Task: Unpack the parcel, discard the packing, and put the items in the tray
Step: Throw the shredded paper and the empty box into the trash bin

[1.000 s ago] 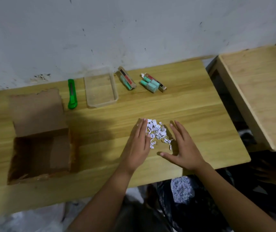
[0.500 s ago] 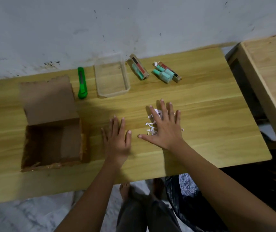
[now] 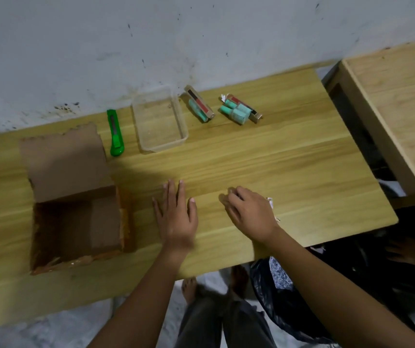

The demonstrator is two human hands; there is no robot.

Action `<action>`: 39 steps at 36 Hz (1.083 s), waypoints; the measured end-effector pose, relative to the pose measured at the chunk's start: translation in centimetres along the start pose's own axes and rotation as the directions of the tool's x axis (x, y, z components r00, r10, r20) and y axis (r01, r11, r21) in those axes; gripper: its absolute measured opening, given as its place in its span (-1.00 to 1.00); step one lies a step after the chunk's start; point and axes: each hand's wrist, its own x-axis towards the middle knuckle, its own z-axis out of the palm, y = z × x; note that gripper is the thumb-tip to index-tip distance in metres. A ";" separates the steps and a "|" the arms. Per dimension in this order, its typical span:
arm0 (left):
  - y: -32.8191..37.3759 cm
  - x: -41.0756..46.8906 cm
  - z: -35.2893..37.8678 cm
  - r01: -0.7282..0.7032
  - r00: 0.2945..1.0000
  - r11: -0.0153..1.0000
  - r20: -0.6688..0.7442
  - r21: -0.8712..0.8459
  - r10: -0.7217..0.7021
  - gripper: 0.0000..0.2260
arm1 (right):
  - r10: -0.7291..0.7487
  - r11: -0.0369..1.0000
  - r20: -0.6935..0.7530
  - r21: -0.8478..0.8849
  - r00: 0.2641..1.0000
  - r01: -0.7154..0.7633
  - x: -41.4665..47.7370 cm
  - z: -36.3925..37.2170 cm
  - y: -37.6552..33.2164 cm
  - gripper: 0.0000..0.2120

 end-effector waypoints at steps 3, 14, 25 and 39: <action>1.2 -0.2 0.1 -0.057 0.996 0.998 0.069 0.013 0.056 -0.55 | 0.032 0.999 -0.019 -0.019 0.999 -0.032 -1.7 -1.4 0.4 -0.93; 7.3 -1.2 1.7 -0.369 0.896 0.929 0.266 0.006 0.355 -0.51 | 0.682 0.726 -0.118 -0.006 0.722 -0.687 -13.1 -6.8 5.8 -0.87; 8.7 -2.2 2.7 -0.453 0.850 0.891 0.294 -0.016 0.438 -0.49 | 0.963 0.268 0.011 -0.010 0.268 -0.963 -18.7 -7.9 6.8 -0.57; 7.5 -1.5 1.7 -0.527 0.796 0.849 0.329 -0.034 0.508 -0.50 | 0.955 0.295 -0.100 0.198 0.281 -0.935 -17.2 -9.3 4.7 -0.58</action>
